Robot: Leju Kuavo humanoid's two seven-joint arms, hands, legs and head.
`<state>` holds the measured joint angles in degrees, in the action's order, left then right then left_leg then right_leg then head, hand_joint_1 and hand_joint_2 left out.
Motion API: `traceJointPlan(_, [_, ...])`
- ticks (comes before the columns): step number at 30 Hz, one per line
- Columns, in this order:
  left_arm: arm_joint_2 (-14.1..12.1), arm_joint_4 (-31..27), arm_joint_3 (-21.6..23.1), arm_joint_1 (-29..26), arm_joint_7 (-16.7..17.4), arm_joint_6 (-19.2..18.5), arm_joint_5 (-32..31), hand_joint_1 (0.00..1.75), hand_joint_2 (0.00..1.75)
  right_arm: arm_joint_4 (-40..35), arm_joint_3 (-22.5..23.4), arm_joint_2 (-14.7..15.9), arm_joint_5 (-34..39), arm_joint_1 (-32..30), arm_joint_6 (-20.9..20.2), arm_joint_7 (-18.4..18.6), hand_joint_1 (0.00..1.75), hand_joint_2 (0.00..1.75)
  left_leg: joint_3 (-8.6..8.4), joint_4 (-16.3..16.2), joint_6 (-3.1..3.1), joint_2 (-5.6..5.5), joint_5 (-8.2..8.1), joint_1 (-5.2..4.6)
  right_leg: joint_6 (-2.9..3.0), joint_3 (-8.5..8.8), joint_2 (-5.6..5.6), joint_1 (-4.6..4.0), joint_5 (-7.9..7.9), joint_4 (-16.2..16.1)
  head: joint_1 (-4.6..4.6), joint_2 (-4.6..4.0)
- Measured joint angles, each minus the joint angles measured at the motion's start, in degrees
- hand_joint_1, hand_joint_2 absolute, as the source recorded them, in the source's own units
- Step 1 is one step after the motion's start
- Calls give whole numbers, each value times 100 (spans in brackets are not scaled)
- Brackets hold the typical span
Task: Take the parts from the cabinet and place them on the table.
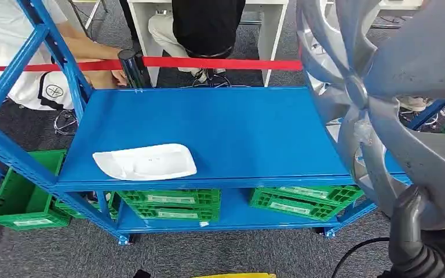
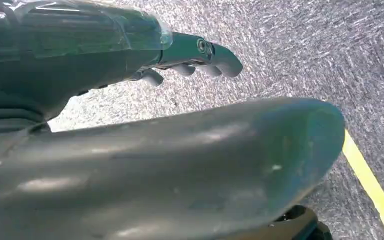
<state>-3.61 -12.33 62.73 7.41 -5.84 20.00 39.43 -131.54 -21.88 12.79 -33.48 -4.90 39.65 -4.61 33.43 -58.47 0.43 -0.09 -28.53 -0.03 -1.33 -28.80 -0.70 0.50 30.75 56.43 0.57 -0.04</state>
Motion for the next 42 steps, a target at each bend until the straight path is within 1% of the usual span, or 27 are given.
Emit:
traceJointPlan(9, [35, 0, 0, 1, -35, 0, -2, 0, 0, -28, 33, -9, 173, -25, 2, -24, 175, 175, 0, 0, 0, 1, 0, -1, 0, 0, 0, 0, 0, 0, 2, 0])
traceJointPlan(15, [55, -2, 0, 4, -142, -48, -4, 0, 0, -24, 15, 24, 422, 10, 0, 64, 175, 175, 0, 0, 1, 9, -1, -1, 0, 3, 0, 0, 0, 0, 2, 0])
traceJointPlan(19, [81, -2, 0, 32, -149, -127, 11, 0, 0, -2, -11, 146, 941, 136, -7, 122, 175, 175, 1, 0, 1, 14, -1, -1, 0, 7, 0, 0, 0, 0, 2, 0])
traceJointPlan(21, [92, -4, -2, 58, -153, -149, 35, 0, 0, 28, -33, 210, 1261, 235, -85, 120, 175, 175, 1, 0, 1, 20, -1, -1, 0, 6, 2, 0, -1, 0, 0, 0])
traceJointPlan(24, [98, -20, -2, 100, -153, -175, 37, 0, 0, 63, -59, 289, 1440, 317, -199, 112, 175, 175, 0, 0, 1, 21, -1, -1, 0, 7, 2, 0, -1, 0, 2, 0])
traceJointPlan(29, [109, -35, -2, 122, -153, -184, 37, 0, 0, 118, -136, 372, 1504, 392, -315, 103, 175, 175, 0, 0, 2, 33, -2, -1, 0, 6, 3, 0, -1, 0, 2, 0])
traceJointPlan(42, [133, -52, -2, 175, -41, -98, -4, 0, 0, 216, -251, 516, 1545, 514, -396, 103, 175, 175, 0, 0, 1, 43, -5, -1, 0, 5, 4, 0, 0, 1, 2, 0])
